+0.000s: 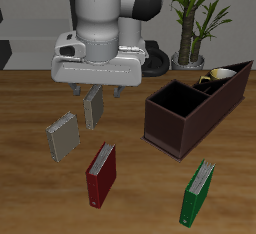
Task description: Place the white-yellow mug into the left desk caddy's left compartment and place the red book into the left desk caddy's front compartment
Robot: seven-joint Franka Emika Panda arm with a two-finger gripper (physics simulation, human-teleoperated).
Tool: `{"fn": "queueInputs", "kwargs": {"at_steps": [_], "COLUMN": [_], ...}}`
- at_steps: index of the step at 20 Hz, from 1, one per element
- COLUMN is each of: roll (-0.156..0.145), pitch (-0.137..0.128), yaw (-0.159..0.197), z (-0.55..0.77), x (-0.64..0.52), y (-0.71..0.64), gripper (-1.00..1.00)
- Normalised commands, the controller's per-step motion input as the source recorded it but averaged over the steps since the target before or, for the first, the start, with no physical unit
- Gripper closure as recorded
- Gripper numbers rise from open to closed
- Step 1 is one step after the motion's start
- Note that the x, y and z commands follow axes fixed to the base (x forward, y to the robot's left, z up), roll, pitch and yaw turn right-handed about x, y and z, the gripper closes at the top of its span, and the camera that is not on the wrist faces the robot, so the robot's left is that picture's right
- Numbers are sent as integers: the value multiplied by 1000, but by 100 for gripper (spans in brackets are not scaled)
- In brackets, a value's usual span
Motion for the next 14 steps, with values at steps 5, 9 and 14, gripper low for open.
{"fn": "queueInputs", "kwargs": {"at_steps": [5, 9, 14], "roll": [24, 10, -6], "pitch": [-15, -6, -18], "yaw": [16, -8, -53], "z": [-69, -113, -193], "x": [379, 198, 193], "y": [212, 2, -198], "gripper": [-100, -100, -100]}}
